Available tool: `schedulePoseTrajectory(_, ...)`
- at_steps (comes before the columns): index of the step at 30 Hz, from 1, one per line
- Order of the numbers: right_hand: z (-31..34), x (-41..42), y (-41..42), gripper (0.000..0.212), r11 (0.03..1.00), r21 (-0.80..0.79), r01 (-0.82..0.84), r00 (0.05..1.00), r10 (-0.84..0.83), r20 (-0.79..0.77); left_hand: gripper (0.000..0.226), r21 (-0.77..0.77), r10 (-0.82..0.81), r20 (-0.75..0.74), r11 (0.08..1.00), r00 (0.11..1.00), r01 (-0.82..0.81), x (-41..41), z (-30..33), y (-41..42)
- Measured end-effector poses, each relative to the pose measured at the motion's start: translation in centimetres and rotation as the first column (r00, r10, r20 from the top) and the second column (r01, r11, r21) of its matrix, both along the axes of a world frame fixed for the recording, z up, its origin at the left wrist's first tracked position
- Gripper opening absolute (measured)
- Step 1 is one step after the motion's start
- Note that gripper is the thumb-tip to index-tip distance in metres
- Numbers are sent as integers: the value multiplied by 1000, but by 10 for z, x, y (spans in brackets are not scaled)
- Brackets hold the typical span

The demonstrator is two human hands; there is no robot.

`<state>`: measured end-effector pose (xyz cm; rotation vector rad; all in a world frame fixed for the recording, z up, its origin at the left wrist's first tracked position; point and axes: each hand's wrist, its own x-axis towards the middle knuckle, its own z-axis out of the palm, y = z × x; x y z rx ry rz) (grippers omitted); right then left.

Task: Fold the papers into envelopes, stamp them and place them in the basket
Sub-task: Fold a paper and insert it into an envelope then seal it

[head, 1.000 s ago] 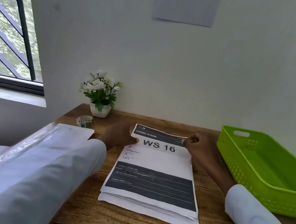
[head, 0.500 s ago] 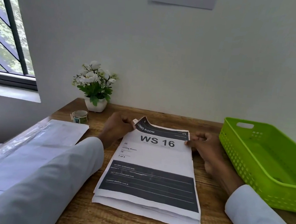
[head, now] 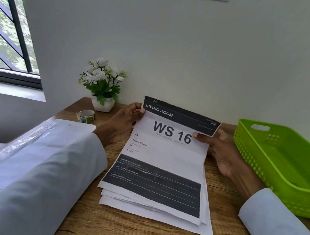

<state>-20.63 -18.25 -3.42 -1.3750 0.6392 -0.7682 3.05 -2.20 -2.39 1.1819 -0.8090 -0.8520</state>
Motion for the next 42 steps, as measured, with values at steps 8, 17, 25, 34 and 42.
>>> schedulePoseTrajectory(8,14,0,14,21,996,-75,37,975,-19,222,42,183,-203,148,968,968,175,-3,3,15)
schedulePoseTrajectory(17,17,-4,11,24,975,-214,68,957,-4,289,28,296,-144,276,953,950,58,-11,-1,13)
schedulePoseTrajectory(25,24,-19,13,20,812,-466,-351,916,401,10,20,171,9,38,985,999,-15,-7,6,15)
schedulePoseTrajectory(34,40,-35,14,91,368,-608,-703,695,177,-697,21,66,0,-64,998,998,4,3,10,15)
schedulePoseTrajectory(42,42,-24,30,62,922,-299,-247,969,228,-96,18,-46,-32,-130,999,991,26,-6,21,8)
